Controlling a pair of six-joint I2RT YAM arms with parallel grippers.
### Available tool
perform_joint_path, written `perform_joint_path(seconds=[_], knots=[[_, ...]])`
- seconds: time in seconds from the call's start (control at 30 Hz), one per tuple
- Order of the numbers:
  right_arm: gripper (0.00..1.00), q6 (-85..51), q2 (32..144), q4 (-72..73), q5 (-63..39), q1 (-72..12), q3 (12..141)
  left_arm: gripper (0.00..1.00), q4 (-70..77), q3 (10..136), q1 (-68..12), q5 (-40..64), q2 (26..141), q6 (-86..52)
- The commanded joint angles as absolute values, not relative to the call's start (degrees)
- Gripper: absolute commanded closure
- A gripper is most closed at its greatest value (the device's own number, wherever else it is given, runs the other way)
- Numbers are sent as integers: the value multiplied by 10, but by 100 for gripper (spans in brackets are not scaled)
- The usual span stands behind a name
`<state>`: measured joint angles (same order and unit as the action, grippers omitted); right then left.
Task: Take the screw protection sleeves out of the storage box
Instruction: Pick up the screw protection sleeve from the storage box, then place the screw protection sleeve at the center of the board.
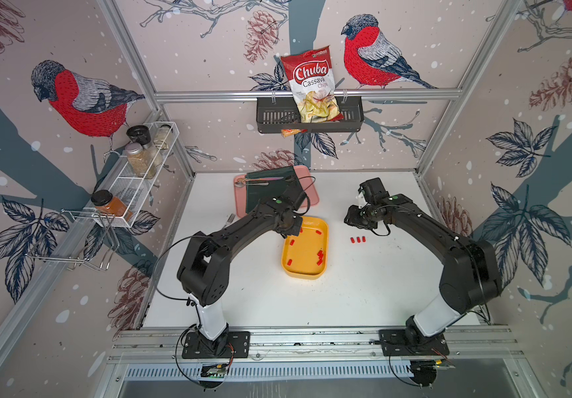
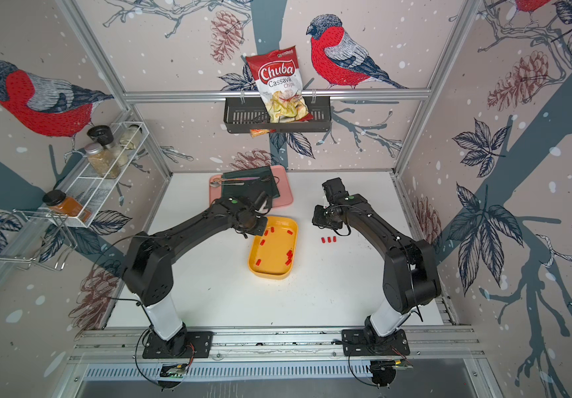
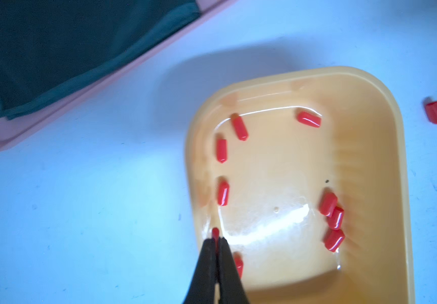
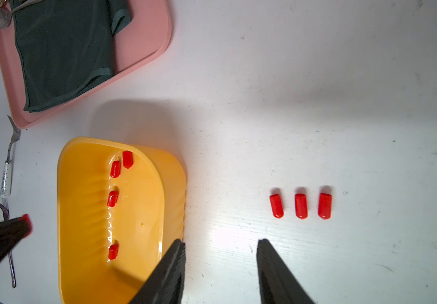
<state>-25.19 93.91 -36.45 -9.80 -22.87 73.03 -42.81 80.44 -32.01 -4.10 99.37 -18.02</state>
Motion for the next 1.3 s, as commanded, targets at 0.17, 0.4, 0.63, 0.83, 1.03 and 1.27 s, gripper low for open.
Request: perform_joint_path(seconds=[0.17, 0.4, 0.63, 0.83, 1.03, 1.27], knots=[[51, -245, 946, -351, -104, -233, 731, 97, -333, 631, -171, 18, 941, -190], [51, -244, 951, -355, -104, -239, 737, 97, -264, 589, -165, 12, 992, -186], [51, -245, 945, -357, -99, -242, 729, 91, -237, 583, -166, 22, 1010, -184], [51, -245, 941, -358, -98, -243, 729, 78, -246, 585, -167, 25, 987, -186], [51, -246, 942, -356, -99, -242, 729, 73, -286, 616, -182, 32, 944, -200], [51, -261, 939, -340, -110, -241, 720, 69, -333, 704, -286, 64, 933, -246]])
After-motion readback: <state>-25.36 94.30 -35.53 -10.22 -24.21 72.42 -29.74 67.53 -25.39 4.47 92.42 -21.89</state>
